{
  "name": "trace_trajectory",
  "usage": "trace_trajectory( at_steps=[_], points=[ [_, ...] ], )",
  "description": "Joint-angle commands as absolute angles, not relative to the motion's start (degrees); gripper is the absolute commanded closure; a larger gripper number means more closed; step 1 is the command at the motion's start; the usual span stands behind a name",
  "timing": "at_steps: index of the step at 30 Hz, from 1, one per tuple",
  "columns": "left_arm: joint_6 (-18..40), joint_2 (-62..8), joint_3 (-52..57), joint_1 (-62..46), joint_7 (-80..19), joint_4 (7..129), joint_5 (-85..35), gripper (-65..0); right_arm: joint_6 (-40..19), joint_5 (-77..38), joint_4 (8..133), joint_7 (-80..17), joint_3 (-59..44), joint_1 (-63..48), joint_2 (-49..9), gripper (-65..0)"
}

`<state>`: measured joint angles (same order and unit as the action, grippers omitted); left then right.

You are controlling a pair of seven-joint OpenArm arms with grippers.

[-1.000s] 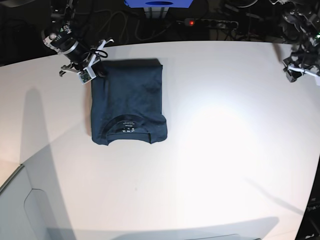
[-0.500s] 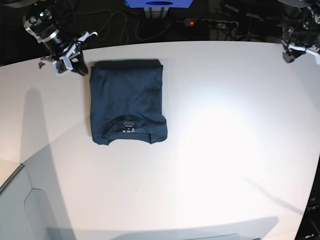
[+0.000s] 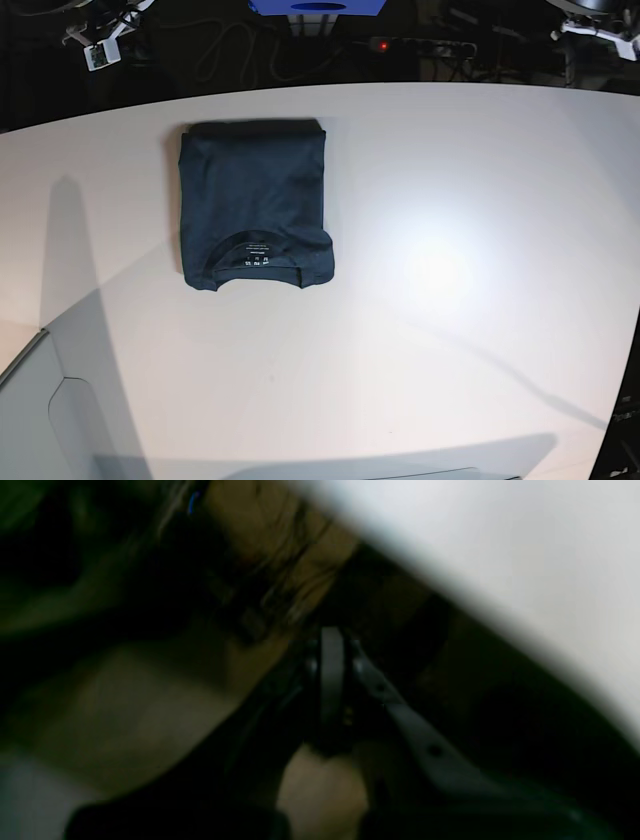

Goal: Fold the T-shirt properly

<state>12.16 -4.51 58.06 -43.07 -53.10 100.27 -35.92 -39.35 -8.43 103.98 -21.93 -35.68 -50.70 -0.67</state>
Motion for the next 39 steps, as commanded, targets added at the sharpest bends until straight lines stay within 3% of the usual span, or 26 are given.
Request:
trace_trajectory(
  at_steps=[1,7,12,24,32,39],
  points=[
    [12.3,-4.8,57.0,-43.5,-51.6,100.0,-34.1,0.0,-40.0,-8.8,102.3,-20.9,-35.2,-51.1,-1.5,-0.1],
    [12.3,-3.6,45.3,-41.1,-37.1,87.6,-20.2,0.0,-40.0,-8.8,81.4,-20.3,-28.8,-43.0,-8.0,-0.1],
    [12.3,-4.9,35.2,-36.7,-27.6,71.7,-10.3,0.0,-40.0,-8.8,63.3,-11.9,-28.2,-34.9,-8.7,-0.1],
    [12.2,-10.0,14.1,-19.2,1.0,23.0,-6.1,0.0,-37.9,-8.7,43.3,4.6,-12.8,-28.5,-9.6,0.0],
    [11.8,-10.2,8.9,-17.1,2.4,20.9,-6.1,0.0,-15.2,-8.7,23.7,15.7,4.7,-21.4,-9.3,0.0],
    [11.6,-10.1,3.9,-17.1,-0.9,20.7,-6.4,0.0,15.2,-8.9,22.1,17.7,12.6,-21.2,-7.0,-0.1]
  ],
)
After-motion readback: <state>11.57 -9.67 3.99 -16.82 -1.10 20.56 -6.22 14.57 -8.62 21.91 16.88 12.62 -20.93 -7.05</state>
